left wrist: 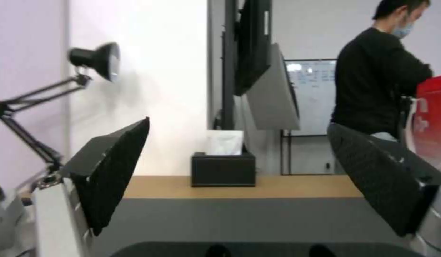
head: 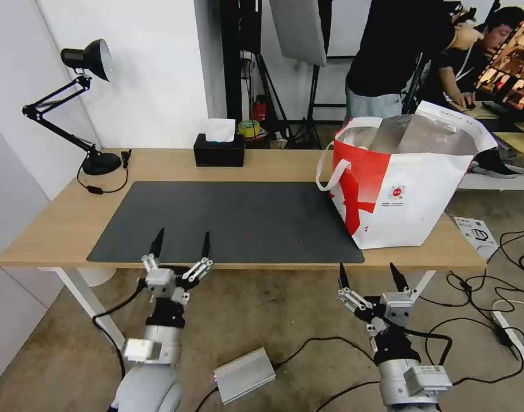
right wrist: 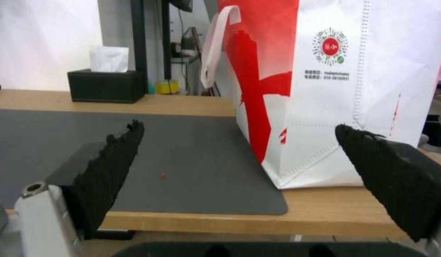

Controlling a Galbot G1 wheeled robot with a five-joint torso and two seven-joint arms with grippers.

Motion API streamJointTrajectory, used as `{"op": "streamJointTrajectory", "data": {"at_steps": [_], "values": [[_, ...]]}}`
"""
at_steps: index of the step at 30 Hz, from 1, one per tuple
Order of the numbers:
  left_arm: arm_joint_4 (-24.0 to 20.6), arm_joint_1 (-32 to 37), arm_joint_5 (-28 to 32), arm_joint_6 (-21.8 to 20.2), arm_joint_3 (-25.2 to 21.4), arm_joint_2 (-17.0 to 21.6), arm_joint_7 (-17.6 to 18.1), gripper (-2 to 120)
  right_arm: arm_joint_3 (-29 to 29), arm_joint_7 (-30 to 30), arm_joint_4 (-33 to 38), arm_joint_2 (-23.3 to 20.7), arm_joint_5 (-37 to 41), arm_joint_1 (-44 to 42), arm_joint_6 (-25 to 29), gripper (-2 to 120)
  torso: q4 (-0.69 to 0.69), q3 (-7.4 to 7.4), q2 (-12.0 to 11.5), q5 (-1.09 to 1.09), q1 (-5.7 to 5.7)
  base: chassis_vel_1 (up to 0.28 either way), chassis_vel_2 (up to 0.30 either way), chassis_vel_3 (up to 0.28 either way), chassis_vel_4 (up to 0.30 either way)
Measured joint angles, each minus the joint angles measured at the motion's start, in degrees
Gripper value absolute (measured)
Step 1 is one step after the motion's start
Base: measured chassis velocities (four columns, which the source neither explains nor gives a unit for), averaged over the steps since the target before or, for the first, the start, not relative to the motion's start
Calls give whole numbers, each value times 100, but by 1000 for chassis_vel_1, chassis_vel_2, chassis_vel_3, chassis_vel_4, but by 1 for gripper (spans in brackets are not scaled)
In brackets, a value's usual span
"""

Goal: Pick up the trash from the table and place it into the takeout bag.

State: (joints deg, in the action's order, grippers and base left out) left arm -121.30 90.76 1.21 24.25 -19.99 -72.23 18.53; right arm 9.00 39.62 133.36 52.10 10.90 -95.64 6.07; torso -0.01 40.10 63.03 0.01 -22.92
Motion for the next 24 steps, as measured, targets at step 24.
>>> {"op": "streamJointTrajectory", "data": {"at_steps": [24], "values": [[242, 1004, -1230, 709, -253, -1007, 697, 100, 0, 0, 0, 0, 0, 0, 0, 100, 1, 0, 0, -1, 0, 0, 0, 0, 0]]}}
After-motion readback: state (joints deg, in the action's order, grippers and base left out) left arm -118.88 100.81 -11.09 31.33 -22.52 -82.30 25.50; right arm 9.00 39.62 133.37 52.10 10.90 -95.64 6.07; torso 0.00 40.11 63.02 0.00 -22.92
